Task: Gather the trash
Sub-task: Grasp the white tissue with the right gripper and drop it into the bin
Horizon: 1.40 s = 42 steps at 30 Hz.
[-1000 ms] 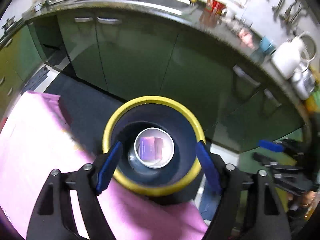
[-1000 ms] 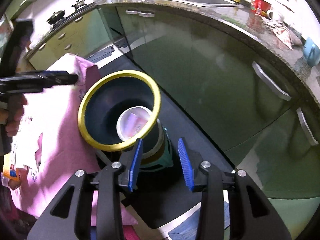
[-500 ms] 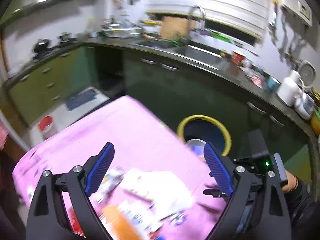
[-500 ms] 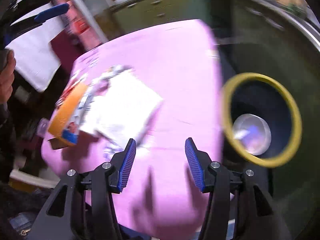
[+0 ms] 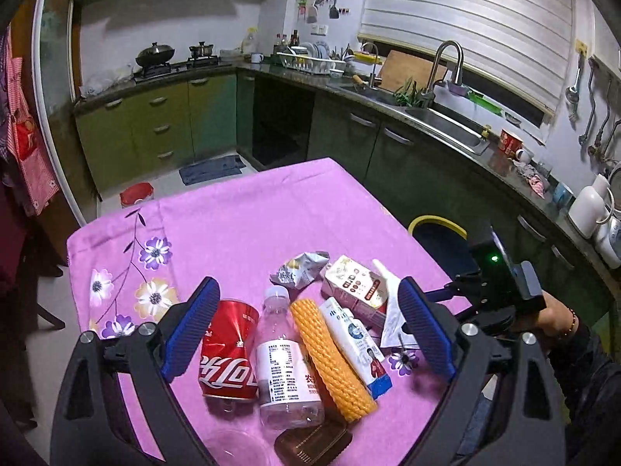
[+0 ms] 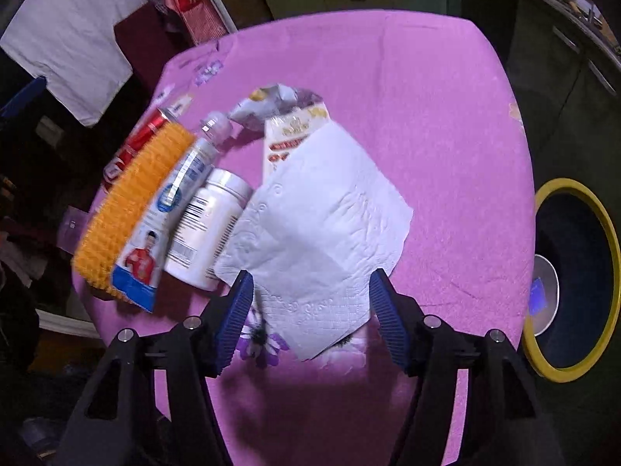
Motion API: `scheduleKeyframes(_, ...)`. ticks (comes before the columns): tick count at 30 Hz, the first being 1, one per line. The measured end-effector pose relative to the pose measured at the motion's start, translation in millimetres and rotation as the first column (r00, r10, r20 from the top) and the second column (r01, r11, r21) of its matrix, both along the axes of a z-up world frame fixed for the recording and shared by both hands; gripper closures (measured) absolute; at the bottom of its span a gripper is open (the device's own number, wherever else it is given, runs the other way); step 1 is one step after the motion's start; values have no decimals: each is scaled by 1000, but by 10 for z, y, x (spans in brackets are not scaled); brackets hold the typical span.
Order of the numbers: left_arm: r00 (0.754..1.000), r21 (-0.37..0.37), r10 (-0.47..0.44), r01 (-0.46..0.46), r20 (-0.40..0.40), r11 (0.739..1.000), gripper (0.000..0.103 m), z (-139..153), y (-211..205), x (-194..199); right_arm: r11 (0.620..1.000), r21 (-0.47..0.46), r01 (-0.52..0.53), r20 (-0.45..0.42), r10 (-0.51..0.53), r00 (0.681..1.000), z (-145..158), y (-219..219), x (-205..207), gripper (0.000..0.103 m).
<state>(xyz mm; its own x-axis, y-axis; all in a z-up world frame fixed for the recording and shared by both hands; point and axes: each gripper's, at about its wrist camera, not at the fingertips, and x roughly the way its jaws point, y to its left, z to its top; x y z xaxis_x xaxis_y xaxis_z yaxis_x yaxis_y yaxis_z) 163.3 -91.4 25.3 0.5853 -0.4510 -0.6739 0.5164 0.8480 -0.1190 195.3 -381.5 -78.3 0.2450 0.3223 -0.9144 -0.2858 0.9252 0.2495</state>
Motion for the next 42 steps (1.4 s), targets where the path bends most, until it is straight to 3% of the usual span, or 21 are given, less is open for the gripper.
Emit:
scheduleKeyframes(2,1000,-1,-11,11,-5,1000,15,-24,-26,7,1000,-13,1,-6,-1,1000,-35,18,3,44)
scheduleKeyframes(6,999,11,-32,33,-5,999,15,-56,-136,-2,999,-47,-1,-6,0,1000,-37,11,-20,90)
scheduleKeyframes(11,999,25,-41,41,-1,999,15,-60,-177,-13,998,-62,9,22,-8,1000,64,-7,-103,98)
scheduleKeyframes(16,1000,37,-24,24,3,999,15,-49,-117,-28,997,-38,60,83,-57,995,421,-288,-256,98)
scheduleKeyframes(19,1000,45,-11,11,8,999,15,-28,-66,-49,983,-39,181,145,-174,974,656,-738,-223,98)
scheduleKeyframes(22,1000,46,4,-5,7,999,14,-26,13,-67,944,-73,322,167,-307,937,701,-1269,-148,98)
scheduleKeyframes(26,999,46,46,-47,9,998,11,-20,174,-99,872,-172,459,114,-445,888,352,-1923,78,98)
scheduleKeyframes(32,995,72,97,-97,-2,993,11,-26,376,-168,807,-261,529,8,-546,838,-332,-2438,428,97)
scheduleKeyframes(34,994,87,109,-108,-10,990,11,-46,423,-197,801,-273,533,-23,-559,829,-491,-2525,481,89)
scheduleKeyframes(36,992,99,120,-117,-28,988,11,-88,467,-211,793,-291,535,-32,-567,823,-591,-2566,518,56)
scheduleKeyframes(38,990,104,130,-125,-50,987,10,-148,529,-212,784,-311,538,-24,-572,820,-617,-2596,519,51)
scheduleKeyframes(42,984,110,150,-139,-94,984,10,-256,639,-245,778,-303,550,5,-576,818,-530,-2622,506,51)
